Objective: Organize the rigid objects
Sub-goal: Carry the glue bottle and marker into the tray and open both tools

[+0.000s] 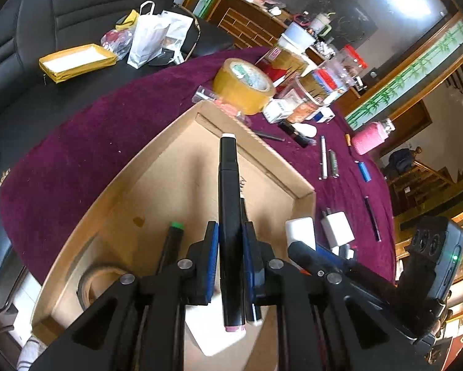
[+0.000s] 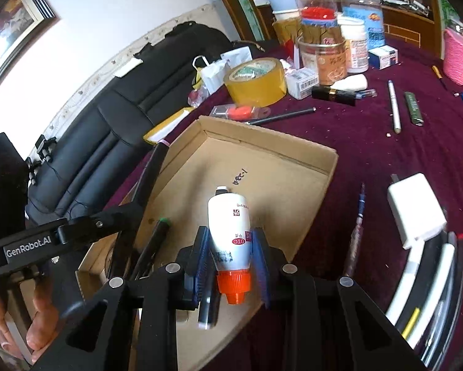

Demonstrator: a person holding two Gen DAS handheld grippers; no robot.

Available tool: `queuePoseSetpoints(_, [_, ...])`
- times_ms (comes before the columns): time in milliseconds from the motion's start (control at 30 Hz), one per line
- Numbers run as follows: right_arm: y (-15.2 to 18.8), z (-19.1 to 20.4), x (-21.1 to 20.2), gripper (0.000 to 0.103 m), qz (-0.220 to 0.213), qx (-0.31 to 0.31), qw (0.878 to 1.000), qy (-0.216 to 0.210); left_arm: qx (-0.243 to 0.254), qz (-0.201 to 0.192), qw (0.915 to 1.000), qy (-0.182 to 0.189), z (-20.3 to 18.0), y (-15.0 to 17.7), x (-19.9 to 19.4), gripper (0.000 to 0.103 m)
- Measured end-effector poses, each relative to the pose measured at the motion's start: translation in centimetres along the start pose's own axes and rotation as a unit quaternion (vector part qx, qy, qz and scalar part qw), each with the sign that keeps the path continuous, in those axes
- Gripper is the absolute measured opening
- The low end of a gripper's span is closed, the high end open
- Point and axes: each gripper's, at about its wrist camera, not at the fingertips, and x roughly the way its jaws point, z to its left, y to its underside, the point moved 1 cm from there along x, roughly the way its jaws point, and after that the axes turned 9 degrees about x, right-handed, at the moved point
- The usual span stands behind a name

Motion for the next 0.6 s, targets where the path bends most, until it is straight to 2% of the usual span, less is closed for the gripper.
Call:
queuePoseSetpoints(300, [-2.1,-0.3,3.4,0.031,0.019,0.000,0.999,0.030,0.008,0.035,0.9990,-0.026,0.4,-0.9,3.5,0.015])
queuePoseSetpoints(600, [-1.6,0.2,5.5,0.031,0.030,-0.031,0.996,0.081,0.019,0.058,0.9965,-0.057,0.4,-0.8,5.5,0.015])
